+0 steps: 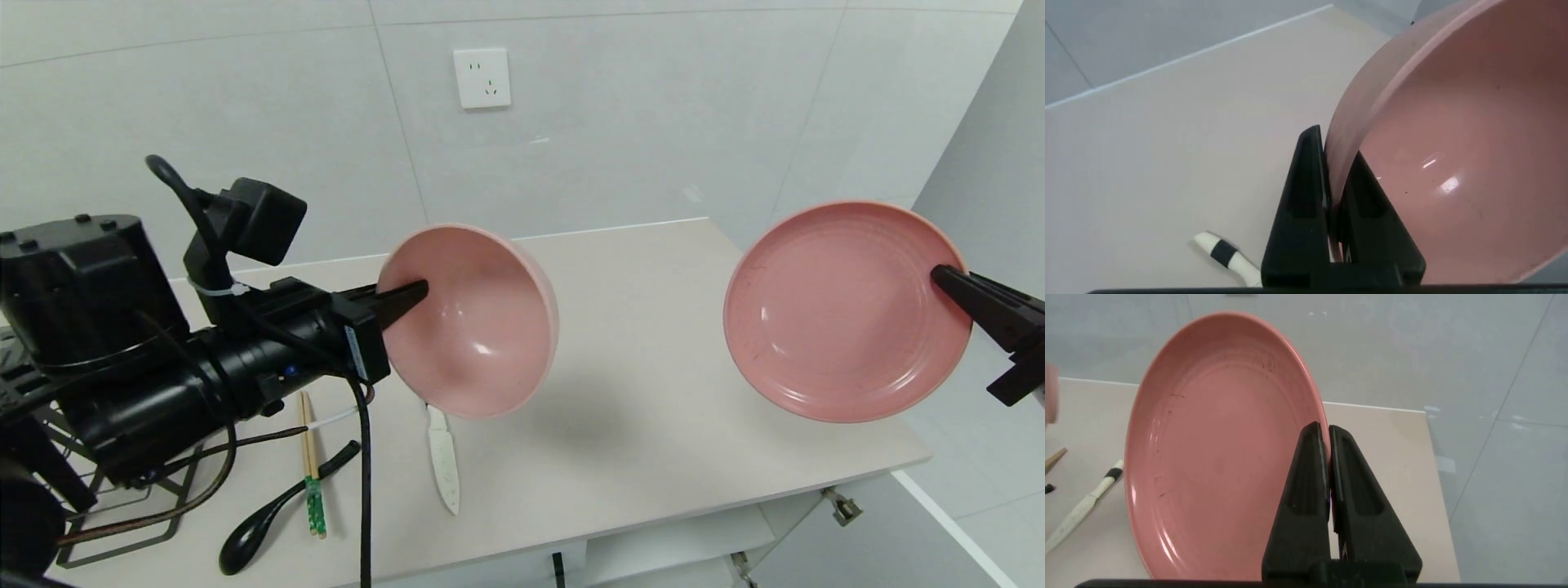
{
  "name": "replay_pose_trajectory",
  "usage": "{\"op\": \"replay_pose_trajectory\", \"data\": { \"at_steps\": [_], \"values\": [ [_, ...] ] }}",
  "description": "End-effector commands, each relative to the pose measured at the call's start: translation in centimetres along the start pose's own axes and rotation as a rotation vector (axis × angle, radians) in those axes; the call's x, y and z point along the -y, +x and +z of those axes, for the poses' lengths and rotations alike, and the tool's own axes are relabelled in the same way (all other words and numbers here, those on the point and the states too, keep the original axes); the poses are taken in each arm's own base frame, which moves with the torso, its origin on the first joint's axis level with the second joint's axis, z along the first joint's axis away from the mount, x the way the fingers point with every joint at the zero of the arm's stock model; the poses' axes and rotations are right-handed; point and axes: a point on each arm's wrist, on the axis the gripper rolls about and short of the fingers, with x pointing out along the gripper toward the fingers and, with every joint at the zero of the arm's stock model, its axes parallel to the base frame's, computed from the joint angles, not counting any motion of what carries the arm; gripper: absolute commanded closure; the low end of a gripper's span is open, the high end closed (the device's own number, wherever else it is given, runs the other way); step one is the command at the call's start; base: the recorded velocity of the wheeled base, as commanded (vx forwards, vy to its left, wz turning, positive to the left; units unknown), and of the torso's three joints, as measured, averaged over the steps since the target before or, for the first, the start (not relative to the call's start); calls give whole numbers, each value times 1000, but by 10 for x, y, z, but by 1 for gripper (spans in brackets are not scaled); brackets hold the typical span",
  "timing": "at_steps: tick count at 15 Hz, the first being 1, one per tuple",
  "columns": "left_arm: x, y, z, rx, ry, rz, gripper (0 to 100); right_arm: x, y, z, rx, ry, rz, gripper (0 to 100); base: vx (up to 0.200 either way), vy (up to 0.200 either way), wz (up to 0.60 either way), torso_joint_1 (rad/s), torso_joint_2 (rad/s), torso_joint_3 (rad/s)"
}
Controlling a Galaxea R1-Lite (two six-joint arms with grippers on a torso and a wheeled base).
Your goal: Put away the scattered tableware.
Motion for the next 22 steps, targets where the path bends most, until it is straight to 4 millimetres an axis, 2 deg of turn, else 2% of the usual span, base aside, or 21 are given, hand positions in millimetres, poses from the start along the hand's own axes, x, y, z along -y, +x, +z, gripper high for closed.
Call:
{"op": "replay_pose_trajectory", "data": {
  "at_steps": [1,2,4,6,8,11,12,14,16,18,19,20,22],
  "values": [
    [5,-28,7,56,2,-5,100,1,1,1,4,6,-5,100,0,0,0,0,0,0],
    [6,-33,5,53,-5,-6,100,1,2,1,6,6,-5,100,0,0,0,0,0,0],
    [11,-65,-9,51,-21,-45,100,2,2,1,8,5,-32,100,0,0,0,0,0,0],
    [15,-80,-11,86,-8,-140,100,2,1,-1,-3,1,-73,100,0,0,0,0,0,0],
    [17,-77,-12,107,-3,-222,100,2,2,-6,-20,8,-70,100,0,0,0,0,0,0],
    [7,-58,-18,85,-15,-187,100,1,0,-4,-13,4,-70,100,0,0,0,0,0,0],
    [6,-56,-19,81,-26,-192,100,1,0,-4,-11,3,-67,100,0,0,0,0,0,0],
    [9,-64,-15,90,-150,-211,100,2,2,-5,-6,-30,-85,100,0,0,0,0,0,0],
    [15,-74,-21,81,-267,-233,100,-1,6,-6,16,-32,-63,100,0,0,0,0,0,0],
    [13,-82,-32,79,-287,-105,100,-4,7,-5,32,-31,-45,100,0,0,0,0,0,0],
    [11,-76,-41,66,-292,93,100,-5,10,-7,38,-27,-37,100,0,0,0,0,0,0],
    [11,-68,-46,54,-299,162,100,-6,11,-8,47,-26,-29,100,0,0,0,0,0,0],
    [11,-67,-46,71,-290,158,100,-6,13,-9,59,-29,-28,100,0,0,0,0,0,0]
  ]
}}
